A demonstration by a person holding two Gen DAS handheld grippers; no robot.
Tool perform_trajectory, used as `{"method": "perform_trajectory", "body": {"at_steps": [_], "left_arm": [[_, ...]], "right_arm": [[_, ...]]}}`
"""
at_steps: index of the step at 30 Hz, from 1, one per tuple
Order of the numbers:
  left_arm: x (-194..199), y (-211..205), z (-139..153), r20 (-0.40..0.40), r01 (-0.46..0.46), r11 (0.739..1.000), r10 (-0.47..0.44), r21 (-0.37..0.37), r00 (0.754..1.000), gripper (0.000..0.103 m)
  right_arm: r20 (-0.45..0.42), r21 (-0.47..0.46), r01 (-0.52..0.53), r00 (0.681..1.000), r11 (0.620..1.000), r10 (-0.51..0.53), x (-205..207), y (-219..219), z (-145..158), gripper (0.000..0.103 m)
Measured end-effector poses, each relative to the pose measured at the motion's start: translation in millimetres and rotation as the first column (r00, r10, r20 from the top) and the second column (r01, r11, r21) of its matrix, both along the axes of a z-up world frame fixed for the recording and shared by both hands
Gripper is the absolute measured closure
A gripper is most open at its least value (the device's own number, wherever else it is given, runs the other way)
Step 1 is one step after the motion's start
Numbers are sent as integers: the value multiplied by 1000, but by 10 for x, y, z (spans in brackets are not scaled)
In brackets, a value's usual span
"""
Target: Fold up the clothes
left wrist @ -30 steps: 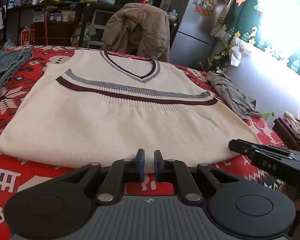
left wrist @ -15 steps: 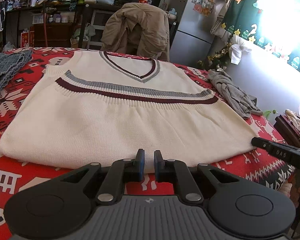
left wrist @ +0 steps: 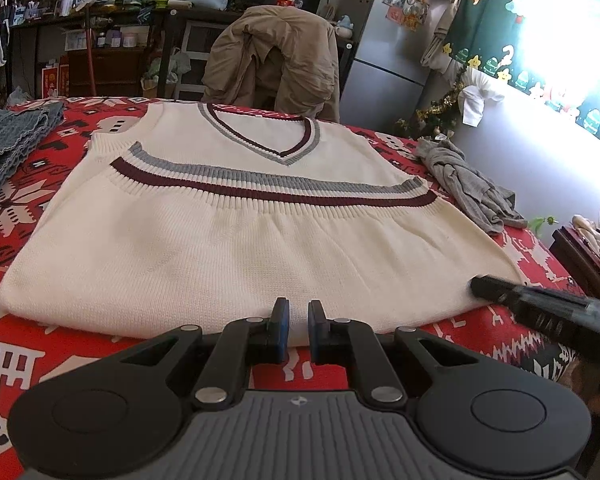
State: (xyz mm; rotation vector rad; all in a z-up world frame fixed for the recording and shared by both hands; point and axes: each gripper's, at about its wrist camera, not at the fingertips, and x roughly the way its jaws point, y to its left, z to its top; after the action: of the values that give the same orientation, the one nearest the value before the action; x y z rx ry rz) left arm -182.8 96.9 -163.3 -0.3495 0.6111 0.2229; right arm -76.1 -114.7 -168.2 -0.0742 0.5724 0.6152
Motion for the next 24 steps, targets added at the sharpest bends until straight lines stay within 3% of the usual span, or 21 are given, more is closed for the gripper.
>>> {"method": "perform_trajectory", "body": {"at_steps": [7,13,19,24], "left_arm": [[-1,8,4,2,1,1000,-1,-8,1000,93],[-8,14,-4,9,2,1000,-2,-16,1000,93],[5,-6,12,2,-1,1000,1,-6,1000,93],[-18,19,38,2,-54,998,54,10,999,93]], "right_arm": [[15,-10,-117,993,993,117,-324,388,-21,86],[36,-60,-30,999,998,32,-191,192,-23,87],[14,-38,81,997,996,-80,2,-112,21,86],[31,-41,-21,999,999,22,-122,150,44,86]]}}
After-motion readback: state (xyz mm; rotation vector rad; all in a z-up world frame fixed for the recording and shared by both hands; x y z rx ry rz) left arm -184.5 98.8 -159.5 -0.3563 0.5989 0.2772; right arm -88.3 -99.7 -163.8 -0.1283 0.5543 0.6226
